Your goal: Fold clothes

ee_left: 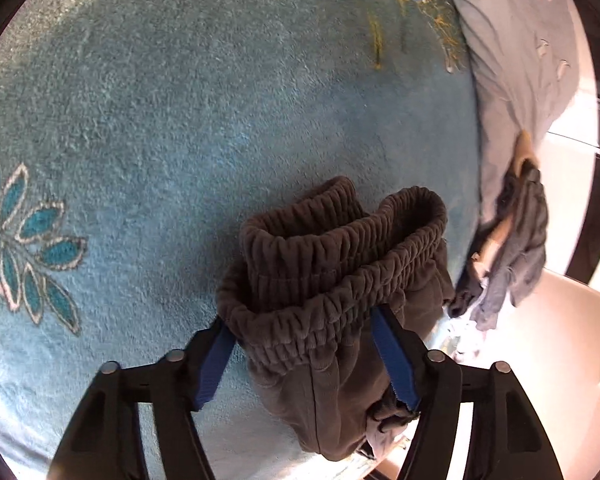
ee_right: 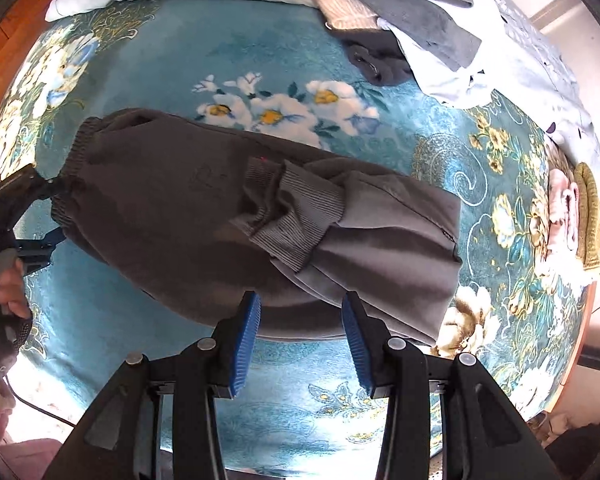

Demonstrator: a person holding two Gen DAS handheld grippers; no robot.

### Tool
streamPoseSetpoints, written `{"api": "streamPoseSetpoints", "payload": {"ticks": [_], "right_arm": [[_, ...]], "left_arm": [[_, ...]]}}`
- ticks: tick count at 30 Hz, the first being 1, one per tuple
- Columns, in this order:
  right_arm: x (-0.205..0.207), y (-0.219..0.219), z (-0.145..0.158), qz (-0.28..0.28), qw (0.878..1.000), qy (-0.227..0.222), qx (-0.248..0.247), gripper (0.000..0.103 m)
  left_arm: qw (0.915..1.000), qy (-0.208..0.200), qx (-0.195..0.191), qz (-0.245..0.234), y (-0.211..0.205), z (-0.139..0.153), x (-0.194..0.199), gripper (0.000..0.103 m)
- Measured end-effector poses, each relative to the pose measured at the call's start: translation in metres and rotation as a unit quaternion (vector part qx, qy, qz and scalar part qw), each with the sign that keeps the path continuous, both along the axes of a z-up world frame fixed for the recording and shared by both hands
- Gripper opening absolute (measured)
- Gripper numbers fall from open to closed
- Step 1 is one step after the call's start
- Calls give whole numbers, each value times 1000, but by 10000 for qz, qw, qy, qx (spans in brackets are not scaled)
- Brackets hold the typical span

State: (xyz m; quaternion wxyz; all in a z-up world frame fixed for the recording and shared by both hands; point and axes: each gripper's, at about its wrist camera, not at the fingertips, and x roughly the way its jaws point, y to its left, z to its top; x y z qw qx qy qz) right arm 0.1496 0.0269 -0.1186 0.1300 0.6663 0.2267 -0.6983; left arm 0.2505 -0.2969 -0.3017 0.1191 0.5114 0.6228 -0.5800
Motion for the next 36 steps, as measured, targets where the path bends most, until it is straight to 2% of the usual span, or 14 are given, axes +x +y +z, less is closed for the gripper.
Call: {"api": "streamPoseSetpoints", "payload": {"ticks": [3,6,12,16,21,27,32,36], "right_arm": [[1,-2,3,-5,10000,-8,-37,44],[2,-6,7,38,10000,12,-67,44],[3,-16,19,76,9997,71,-236,44],[6,-25,27,260,9991,125,-321,44],[10,-38,30,356,9978,4,-559,44],[18,-45,39,559,9947,-93,-863,44],[15,-23,50,517,9927,-26,-1086,44],[11,16,56,248,9925,1,-1201,44]], "left_arm": [[9998,-47,-157,67,2,9,2,42],[9996,43,-251,126,4,22,8,34],[9984,216,-427,300,1,50,34,32],[9962,127,-604,617,-18,64,81,32],[9898,-6,-1068,939,-30,87,108,32],[9817,112,-1729,791,-16,127,124,32],[9650,416,-2585,143,27,184,99,32],[9421,539,-3273,-490,68,230,73,32]]}}
